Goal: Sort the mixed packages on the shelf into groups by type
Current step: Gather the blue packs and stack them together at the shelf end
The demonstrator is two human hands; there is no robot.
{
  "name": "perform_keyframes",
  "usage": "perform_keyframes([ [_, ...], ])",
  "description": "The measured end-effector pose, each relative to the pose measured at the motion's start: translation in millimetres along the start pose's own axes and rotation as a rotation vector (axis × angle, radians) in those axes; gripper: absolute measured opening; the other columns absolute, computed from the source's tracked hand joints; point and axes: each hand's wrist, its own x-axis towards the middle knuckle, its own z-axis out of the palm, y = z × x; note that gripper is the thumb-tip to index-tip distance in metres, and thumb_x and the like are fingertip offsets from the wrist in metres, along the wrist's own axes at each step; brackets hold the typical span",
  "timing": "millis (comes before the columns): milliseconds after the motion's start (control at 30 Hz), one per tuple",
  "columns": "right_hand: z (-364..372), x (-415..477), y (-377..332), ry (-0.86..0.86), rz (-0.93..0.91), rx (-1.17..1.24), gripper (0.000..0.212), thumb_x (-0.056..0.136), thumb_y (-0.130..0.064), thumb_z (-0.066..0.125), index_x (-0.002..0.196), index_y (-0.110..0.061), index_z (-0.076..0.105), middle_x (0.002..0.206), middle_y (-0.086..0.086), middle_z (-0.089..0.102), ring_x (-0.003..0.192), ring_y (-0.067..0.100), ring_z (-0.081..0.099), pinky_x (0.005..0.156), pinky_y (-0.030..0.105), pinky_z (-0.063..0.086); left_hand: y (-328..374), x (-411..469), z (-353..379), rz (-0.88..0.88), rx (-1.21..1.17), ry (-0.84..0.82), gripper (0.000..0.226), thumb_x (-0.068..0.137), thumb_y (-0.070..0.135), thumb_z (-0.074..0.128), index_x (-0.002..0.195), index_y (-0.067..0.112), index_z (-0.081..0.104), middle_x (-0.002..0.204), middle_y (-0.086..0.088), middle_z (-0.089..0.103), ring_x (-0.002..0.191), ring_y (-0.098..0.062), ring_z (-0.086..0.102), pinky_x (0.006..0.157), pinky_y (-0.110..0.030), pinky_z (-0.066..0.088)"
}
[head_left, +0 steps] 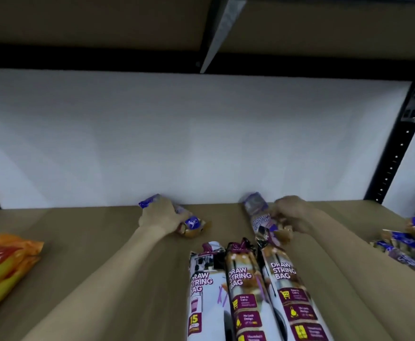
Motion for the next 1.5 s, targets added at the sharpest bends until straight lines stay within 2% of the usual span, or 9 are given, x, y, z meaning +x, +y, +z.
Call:
perform_keyframes([
  [200, -10, -5, -6, 0.081, -0.122, -0.602, 0.026, 0.092, -0.016, 0.054, 0.103, 0.004, 0.066, 0.088, 0.015, 0.065, 0.072, 0.027, 0.061, 0.06, 0.029, 0.044, -9, 18, -23, 0.155, -0.141, -0.393, 0.057, 0.077, 0.026, 0.081, 0.129, 0.021, 0.058, 0.116, -0.004, 0.067, 0.091, -0.02, 0.067, 0.077, -0.035, 0.058],
  [300, 1, -4, -14, 0.059, -0.308, -0.767, 0.038, 0.095, -0.028, 0.052, 0.129, -0.012, 0.055, 0.117, 0.013, 0.059, 0.098, 0.031, 0.062, 0.074, 0.032, 0.048, -2, 16, -12, 0.187, -0.101, -0.311, 0.045, 0.079, 0.034, 0.074, 0.12, 0.022, 0.063, 0.11, -0.006, 0.07, 0.093, -0.02, 0.067, 0.081, -0.032, 0.055],
  [400, 6, 7, -12, -0.186, -0.359, -1.05, 0.043, 0.082, -0.006, 0.046, 0.111, -0.035, 0.06, 0.121, 0.009, 0.059, 0.096, 0.031, 0.066, 0.081, 0.043, 0.058, -3, 17, -5, 0.223, -0.007, -0.258, 0.064, 0.058, 0.049, 0.082, 0.115, 0.029, 0.06, 0.107, 0.003, 0.068, 0.092, -0.017, 0.065, 0.084, -0.036, 0.055],
  [533, -6, -6, -26, -0.121, -0.25, -1.405, 0.015, 0.085, -0.009, 0.06, 0.092, -0.022, 0.061, 0.09, 0.008, 0.065, 0.065, 0.021, 0.063, 0.065, 0.033, 0.058, -10, 17, -22, 0.265, 0.214, -0.242, 0.05, 0.076, 0.018, 0.073, 0.119, 0.039, 0.057, 0.122, 0.009, 0.057, 0.111, -0.02, 0.048, 0.099, -0.046, 0.039],
  [600, -15, -11, -25, -0.119, -0.13, -1.59, 0.035, 0.078, -0.022, 0.079, 0.11, -0.018, 0.064, 0.111, 0.008, 0.063, 0.084, 0.02, 0.062, 0.08, 0.031, 0.055, -7, 8, -23, 0.306, 0.332, -0.091, 0.045, 0.082, 0.014, 0.067, 0.121, 0.037, 0.061, 0.123, 0.006, 0.052, 0.119, -0.024, 0.04, 0.097, -0.049, 0.033],
  [700, -28, -17, -15, -0.185, -0.064, -1.463, 0.075, 0.07, -0.044, 0.084, 0.133, -0.018, 0.053, 0.129, 0.005, 0.052, 0.113, 0.025, 0.055, 0.092, 0.031, 0.047, 3, -8, -17, 0.123, 0.31, 0.198, 0.033, 0.095, 0.044, 0.05, 0.11, 0.02, 0.065, 0.108, -0.007, 0.06, 0.102, -0.03, 0.056, 0.081, -0.04, 0.048],
  [800, -43, -27, -4, -0.215, -0.116, -1.226, 0.044, 0.071, -0.056, 0.079, 0.09, -0.022, 0.059, 0.094, -0.003, 0.058, 0.085, 0.018, 0.054, 0.07, 0.028, 0.041, 12, -13, -8, -0.034, 0.315, -0.028, 0.058, 0.086, 0.074, 0.035, 0.083, 0.023, 0.064, 0.085, -0.001, 0.061, 0.084, -0.024, 0.058, 0.072, -0.032, 0.047],
  [1333, -151, -127, 51, 0.511, -0.346, -0.848, 0.053, 0.067, -0.061, 0.065, 0.099, -0.019, 0.056, 0.099, 0.01, 0.066, 0.094, 0.035, 0.062, 0.069, 0.038, 0.05, 210, -98, -34, 0.28, 0.042, 0.082, 0.042, 0.069, 0.055, 0.069, 0.085, 0.018, 0.056, 0.083, -0.002, 0.066, 0.067, -0.018, 0.058, 0.056, -0.028, 0.038],
  [1500, -228, -164, 85, 0.665, -0.354, -0.974, 0.052, 0.07, -0.063, 0.063, 0.1, -0.02, 0.061, 0.094, 0.009, 0.065, 0.091, 0.033, 0.061, 0.068, 0.035, 0.043, 313, -154, 37, 0.317, -0.116, -0.135, 0.06, 0.073, 0.053, 0.064, 0.113, 0.01, 0.057, 0.111, -0.009, 0.069, 0.102, -0.029, 0.065, 0.073, -0.028, 0.043],
])
